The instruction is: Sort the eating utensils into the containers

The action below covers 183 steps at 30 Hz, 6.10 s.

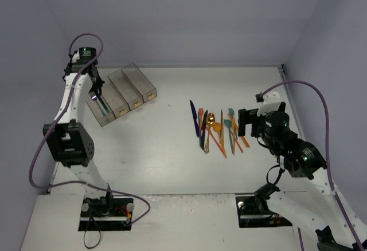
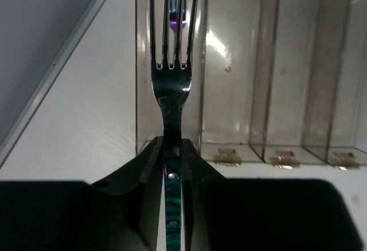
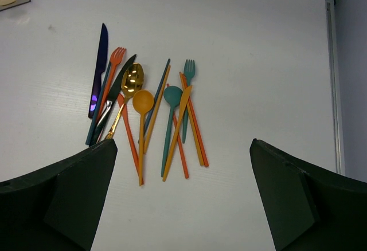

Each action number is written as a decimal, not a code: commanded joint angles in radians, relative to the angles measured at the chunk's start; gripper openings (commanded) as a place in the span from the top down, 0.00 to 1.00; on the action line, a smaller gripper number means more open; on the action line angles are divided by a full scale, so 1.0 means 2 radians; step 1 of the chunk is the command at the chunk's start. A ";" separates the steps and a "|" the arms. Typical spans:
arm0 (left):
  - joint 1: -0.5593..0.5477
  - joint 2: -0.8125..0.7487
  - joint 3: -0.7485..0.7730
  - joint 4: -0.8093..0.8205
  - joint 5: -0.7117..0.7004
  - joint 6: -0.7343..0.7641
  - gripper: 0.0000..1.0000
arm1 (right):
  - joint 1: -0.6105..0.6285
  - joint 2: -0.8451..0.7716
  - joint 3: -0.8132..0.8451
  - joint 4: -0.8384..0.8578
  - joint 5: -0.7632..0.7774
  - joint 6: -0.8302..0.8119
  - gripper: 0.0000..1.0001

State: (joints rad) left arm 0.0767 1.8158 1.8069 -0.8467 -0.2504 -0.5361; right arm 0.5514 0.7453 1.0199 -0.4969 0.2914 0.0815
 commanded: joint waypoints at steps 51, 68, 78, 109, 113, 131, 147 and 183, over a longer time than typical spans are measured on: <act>-0.109 -0.136 -0.116 0.120 0.118 0.034 0.37 | -0.081 0.344 -0.003 0.128 -0.059 0.113 0.55; -0.239 -0.351 -0.393 0.137 0.121 0.028 0.37 | -0.027 0.556 0.151 0.200 -0.065 0.129 0.87; -0.239 -0.363 -0.405 0.136 0.125 0.013 0.37 | -0.004 0.630 0.205 0.208 -0.072 0.139 0.87; -0.239 -0.328 -0.402 0.137 0.146 0.012 0.37 | -0.011 0.654 0.195 0.211 -0.066 0.164 0.80; -0.239 -0.325 -0.402 0.137 0.147 0.010 0.37 | -0.020 0.656 0.202 0.212 -0.067 0.168 0.76; -0.240 -0.324 -0.406 0.136 0.149 0.009 0.37 | -0.038 0.703 0.251 0.211 -0.074 0.169 0.77; -0.239 -0.317 -0.395 0.145 0.170 0.014 0.37 | -0.038 0.690 0.269 0.212 -0.064 0.155 1.00; -0.324 -0.208 -0.332 0.486 0.326 -0.082 0.42 | 0.020 0.412 0.201 0.285 -0.236 0.248 1.00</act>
State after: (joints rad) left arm -0.5644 1.4009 1.0851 0.0221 0.3970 -0.6649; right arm 0.5761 1.6376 1.4328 -0.0133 -0.1879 0.5455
